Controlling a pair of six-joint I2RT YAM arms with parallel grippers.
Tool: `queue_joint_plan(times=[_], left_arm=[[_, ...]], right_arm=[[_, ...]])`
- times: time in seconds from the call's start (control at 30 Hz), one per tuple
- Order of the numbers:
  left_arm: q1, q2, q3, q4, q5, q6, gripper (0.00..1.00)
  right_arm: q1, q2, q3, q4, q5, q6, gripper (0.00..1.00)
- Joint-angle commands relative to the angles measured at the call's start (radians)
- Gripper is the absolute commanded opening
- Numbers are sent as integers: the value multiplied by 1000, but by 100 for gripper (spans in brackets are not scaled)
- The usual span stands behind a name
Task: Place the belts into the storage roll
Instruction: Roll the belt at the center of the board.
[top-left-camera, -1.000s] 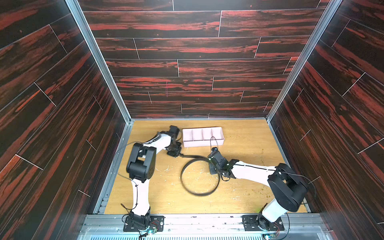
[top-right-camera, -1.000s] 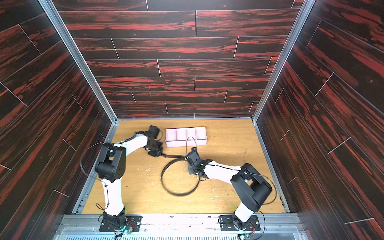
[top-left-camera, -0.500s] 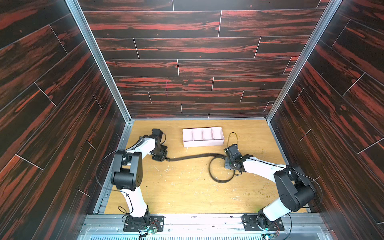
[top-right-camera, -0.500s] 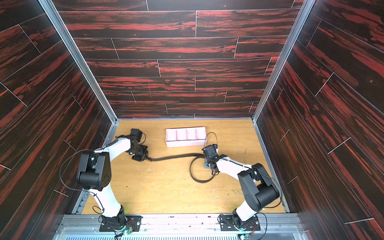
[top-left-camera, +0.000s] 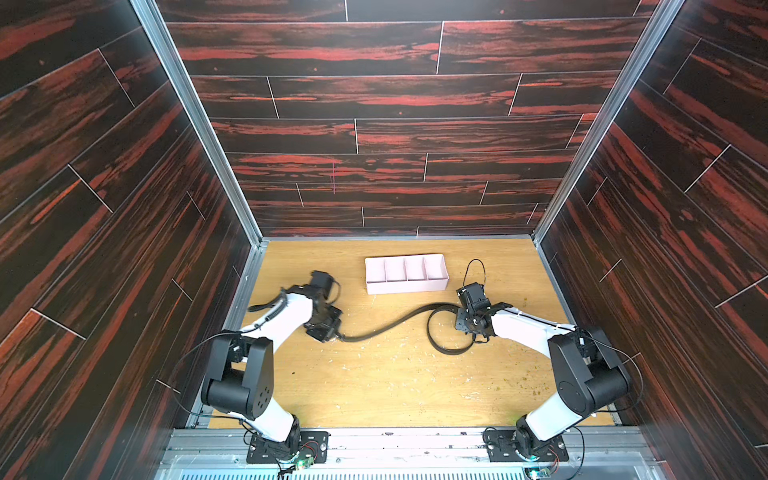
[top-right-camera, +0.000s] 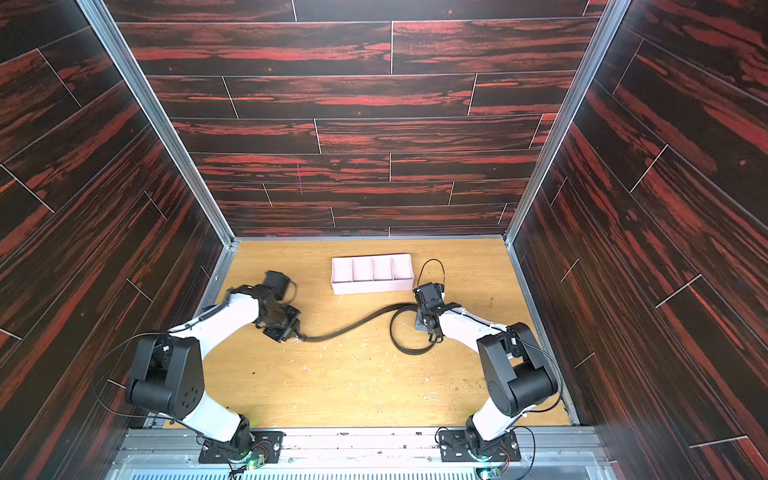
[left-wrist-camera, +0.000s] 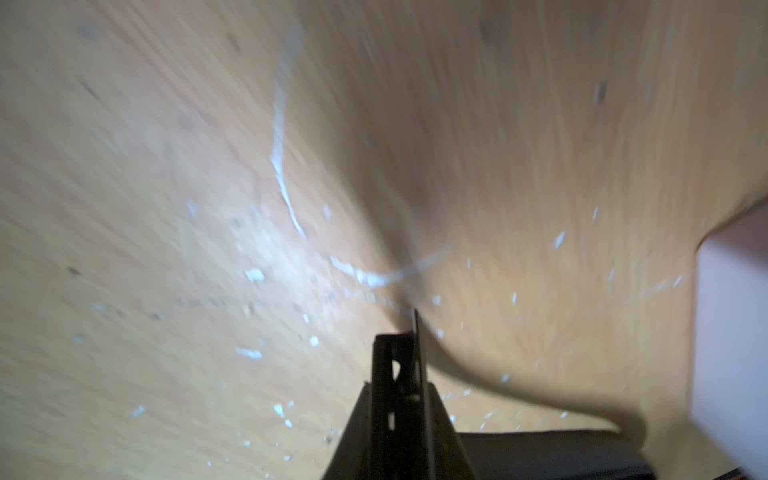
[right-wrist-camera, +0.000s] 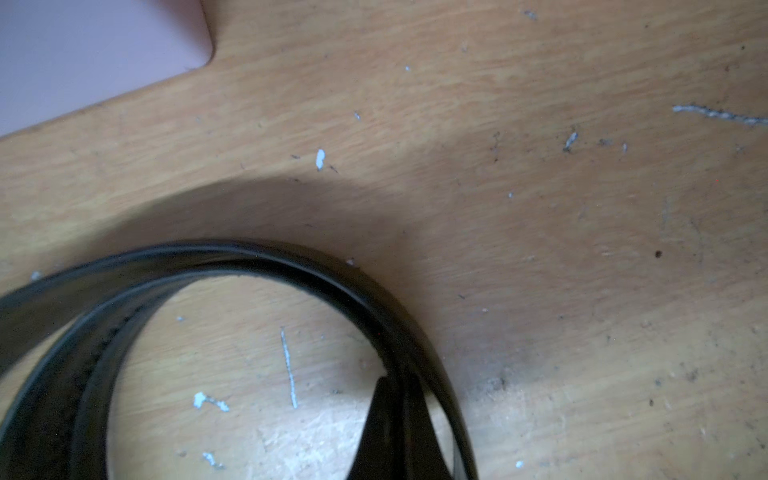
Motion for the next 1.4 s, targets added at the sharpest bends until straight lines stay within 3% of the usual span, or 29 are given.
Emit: queue_joint_plan(times=[0.0,0.23,0.5,0.67,0.77,0.97,1.07,1.3,1.37], left_arm=[[-72,-65,-62,-21,26,-51,21],[-214,-112,-138,81,33,-220,24],[-361,39,-71,140,76,-259,30],[-415,107,-16,122,105,-231,45],[-416,125,1,99,128,-192,63],[-416,143,76,-97,74,-4,97],[-409,127,128,-206,-3,132,98],[-410,192,388,-353,-217,621,96],[-409,207,416,-310,-155,739,92]], right_arm=[[-7,38,26,-43,2,10,0],[-6,55,41,-38,-9,13,0],[-7,53,35,-28,-32,9,0],[-8,41,31,-31,-37,3,0],[-7,42,24,-27,-37,-8,0],[-8,35,11,-15,-43,-19,0],[-8,29,12,-20,-51,-26,0],[-11,-3,-5,-21,-72,-40,0],[-10,-5,-4,-24,-83,-50,0]])
